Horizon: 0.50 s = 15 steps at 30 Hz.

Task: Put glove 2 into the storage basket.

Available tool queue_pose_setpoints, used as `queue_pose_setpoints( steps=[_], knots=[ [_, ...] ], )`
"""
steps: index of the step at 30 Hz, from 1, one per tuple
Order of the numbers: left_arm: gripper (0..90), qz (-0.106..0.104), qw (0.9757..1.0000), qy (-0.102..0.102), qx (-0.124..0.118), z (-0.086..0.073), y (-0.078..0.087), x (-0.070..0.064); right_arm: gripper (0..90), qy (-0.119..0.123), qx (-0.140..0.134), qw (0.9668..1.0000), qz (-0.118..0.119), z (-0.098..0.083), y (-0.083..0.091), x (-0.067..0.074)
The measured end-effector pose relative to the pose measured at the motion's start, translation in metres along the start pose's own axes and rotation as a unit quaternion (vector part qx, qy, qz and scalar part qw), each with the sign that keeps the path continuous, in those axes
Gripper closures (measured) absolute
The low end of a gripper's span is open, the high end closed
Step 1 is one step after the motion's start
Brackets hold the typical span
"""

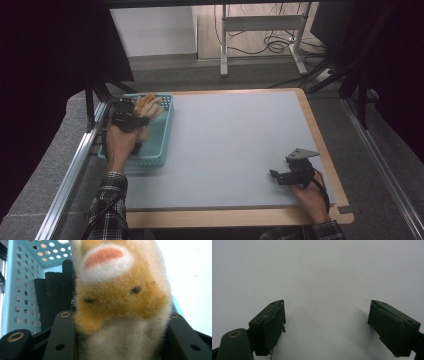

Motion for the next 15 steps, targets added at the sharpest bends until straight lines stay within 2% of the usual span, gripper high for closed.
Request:
queue_pose_setpoints(
  steps=[5, 15],
  knots=[
    [51.1, -0.001, 1.0000, 0.003, 0.006, -0.002, -0.014, -0.004, 14.0, 0.000, 0.000, 1.0000, 0.000, 0.000, 0.000, 0.000],
    [50.1, -0.002, 0.9993, -0.003, 0.036, -0.008, -0.038, -0.008, 14.0, 0.000, 0.000, 1.0000, 0.000, 0.000, 0.000, 0.000]
  ],
)
Point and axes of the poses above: each handheld gripper's, and its own axes: y roughly backward along the jaws, z roughly out of its top, x roughly to its left, the point moved 8 cm from there along -y, roughly forward along the jaws, and after that the axes turned 8 degrees about -y, right-handed, at the moved point
